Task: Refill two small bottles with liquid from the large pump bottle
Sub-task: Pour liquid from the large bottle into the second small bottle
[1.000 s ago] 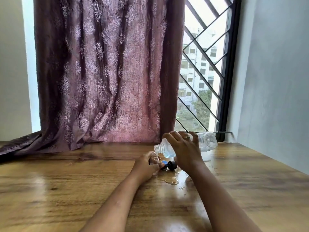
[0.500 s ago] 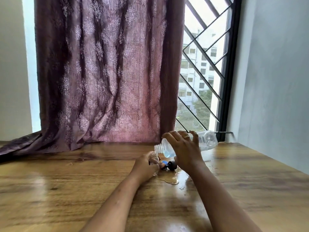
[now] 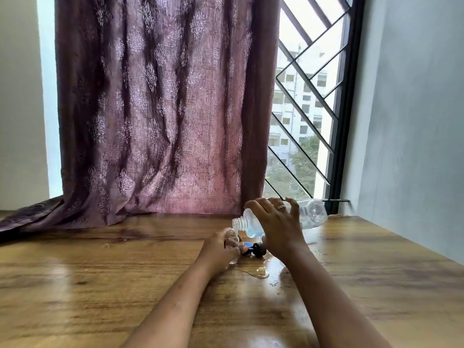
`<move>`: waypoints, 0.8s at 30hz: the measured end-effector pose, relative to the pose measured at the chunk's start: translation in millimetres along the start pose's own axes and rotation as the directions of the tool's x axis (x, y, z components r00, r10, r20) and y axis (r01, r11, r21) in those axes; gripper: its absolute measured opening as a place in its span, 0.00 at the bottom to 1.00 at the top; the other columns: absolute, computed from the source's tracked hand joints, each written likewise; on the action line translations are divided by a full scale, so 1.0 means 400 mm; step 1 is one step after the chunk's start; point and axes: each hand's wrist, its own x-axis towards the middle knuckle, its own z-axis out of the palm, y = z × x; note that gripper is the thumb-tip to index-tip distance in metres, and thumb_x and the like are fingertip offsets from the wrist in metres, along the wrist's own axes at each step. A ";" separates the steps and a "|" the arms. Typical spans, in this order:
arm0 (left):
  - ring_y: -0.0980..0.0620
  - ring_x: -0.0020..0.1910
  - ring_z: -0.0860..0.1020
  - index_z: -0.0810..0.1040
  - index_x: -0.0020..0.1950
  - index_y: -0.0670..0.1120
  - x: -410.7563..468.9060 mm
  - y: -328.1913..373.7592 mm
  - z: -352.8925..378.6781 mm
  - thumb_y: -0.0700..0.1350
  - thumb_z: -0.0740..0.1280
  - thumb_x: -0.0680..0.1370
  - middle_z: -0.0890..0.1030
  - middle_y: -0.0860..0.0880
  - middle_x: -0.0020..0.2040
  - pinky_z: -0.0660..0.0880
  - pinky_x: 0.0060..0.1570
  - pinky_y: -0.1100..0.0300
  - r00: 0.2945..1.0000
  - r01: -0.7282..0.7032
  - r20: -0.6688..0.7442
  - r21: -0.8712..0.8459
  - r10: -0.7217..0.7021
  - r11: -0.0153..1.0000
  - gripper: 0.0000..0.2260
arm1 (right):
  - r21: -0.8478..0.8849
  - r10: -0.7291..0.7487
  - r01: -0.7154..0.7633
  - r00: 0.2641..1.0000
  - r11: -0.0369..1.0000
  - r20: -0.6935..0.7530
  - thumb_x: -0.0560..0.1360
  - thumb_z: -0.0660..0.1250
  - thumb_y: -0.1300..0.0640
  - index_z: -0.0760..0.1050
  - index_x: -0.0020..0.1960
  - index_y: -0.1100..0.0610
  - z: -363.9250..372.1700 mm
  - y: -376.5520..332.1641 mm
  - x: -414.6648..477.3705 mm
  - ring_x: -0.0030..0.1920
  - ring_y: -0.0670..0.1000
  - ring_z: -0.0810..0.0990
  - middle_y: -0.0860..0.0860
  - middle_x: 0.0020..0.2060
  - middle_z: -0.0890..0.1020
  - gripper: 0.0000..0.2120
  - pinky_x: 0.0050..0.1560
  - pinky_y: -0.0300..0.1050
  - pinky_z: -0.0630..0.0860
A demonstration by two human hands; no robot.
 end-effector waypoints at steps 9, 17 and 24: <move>0.57 0.38 0.74 0.78 0.51 0.44 -0.007 0.006 -0.002 0.45 0.72 0.71 0.78 0.54 0.37 0.70 0.42 0.64 1.000 -0.014 0.009 0.006 0.014 1.000 0.11 | -0.003 -0.006 0.006 1.000 1.000 -0.001 0.44 0.77 0.64 0.66 0.56 0.42 -0.003 0.000 0.001 0.53 0.51 0.79 0.41 0.52 0.78 0.44 0.57 0.53 0.56; 0.55 0.42 0.76 0.77 0.54 0.45 -0.007 0.006 -0.003 0.46 0.72 0.71 0.80 0.53 0.40 0.71 0.46 0.61 1.000 -0.009 0.008 0.018 0.009 1.000 0.14 | -0.008 -0.013 0.012 1.000 1.000 -0.022 0.42 0.77 0.64 0.66 0.56 0.42 0.000 0.002 0.000 0.52 0.52 0.80 0.41 0.52 0.78 0.46 0.57 0.53 0.57; 0.56 0.44 0.76 0.76 0.58 0.46 -0.007 0.007 -0.002 0.47 0.73 0.71 0.81 0.52 0.44 0.70 0.43 0.65 1.000 0.008 0.000 0.021 -0.008 1.000 0.18 | -0.003 -0.015 0.015 1.000 1.000 -0.024 0.42 0.77 0.64 0.66 0.55 0.42 -0.002 0.001 0.000 0.52 0.51 0.80 0.42 0.51 0.79 0.46 0.56 0.52 0.56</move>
